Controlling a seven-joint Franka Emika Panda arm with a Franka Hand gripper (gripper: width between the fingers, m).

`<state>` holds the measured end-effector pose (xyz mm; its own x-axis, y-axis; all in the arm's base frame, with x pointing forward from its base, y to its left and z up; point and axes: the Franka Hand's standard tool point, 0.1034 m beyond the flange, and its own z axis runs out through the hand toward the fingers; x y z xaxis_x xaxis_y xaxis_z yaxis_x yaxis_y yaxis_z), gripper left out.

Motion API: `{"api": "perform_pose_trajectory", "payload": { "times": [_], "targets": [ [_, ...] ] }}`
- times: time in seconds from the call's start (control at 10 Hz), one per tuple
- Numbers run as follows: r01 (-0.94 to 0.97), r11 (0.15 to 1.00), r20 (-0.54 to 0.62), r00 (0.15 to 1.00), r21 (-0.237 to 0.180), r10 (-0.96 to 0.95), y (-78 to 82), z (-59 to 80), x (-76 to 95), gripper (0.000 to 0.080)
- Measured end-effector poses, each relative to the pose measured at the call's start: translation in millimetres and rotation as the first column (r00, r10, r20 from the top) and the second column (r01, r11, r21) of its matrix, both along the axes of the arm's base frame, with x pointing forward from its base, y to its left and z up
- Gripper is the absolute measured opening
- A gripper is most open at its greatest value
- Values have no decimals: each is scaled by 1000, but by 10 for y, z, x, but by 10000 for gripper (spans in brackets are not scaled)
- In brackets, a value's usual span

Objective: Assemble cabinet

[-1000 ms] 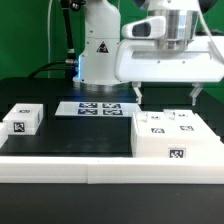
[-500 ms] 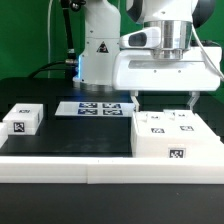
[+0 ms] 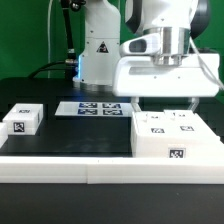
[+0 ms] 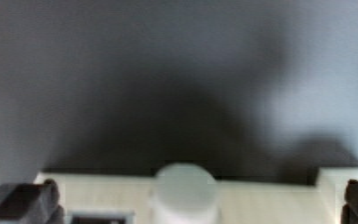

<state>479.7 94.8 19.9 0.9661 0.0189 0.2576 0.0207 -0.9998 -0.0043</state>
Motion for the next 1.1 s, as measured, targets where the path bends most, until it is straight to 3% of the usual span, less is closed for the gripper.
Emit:
{"api": "perform_pose_trajectory", "payload": {
  "times": [0.2,0.7,0.9,1.1],
  "targets": [
    [-17,1000,36,999,-8,17,24,-130,3,797],
    [-73,997,35,997,-29,74,-40,-119,51,797],
    [-98,994,50,994,-52,100,-249,-128,101,797],
    [-96,994,57,993,-53,99,-261,-137,111,797]
  ]
}}
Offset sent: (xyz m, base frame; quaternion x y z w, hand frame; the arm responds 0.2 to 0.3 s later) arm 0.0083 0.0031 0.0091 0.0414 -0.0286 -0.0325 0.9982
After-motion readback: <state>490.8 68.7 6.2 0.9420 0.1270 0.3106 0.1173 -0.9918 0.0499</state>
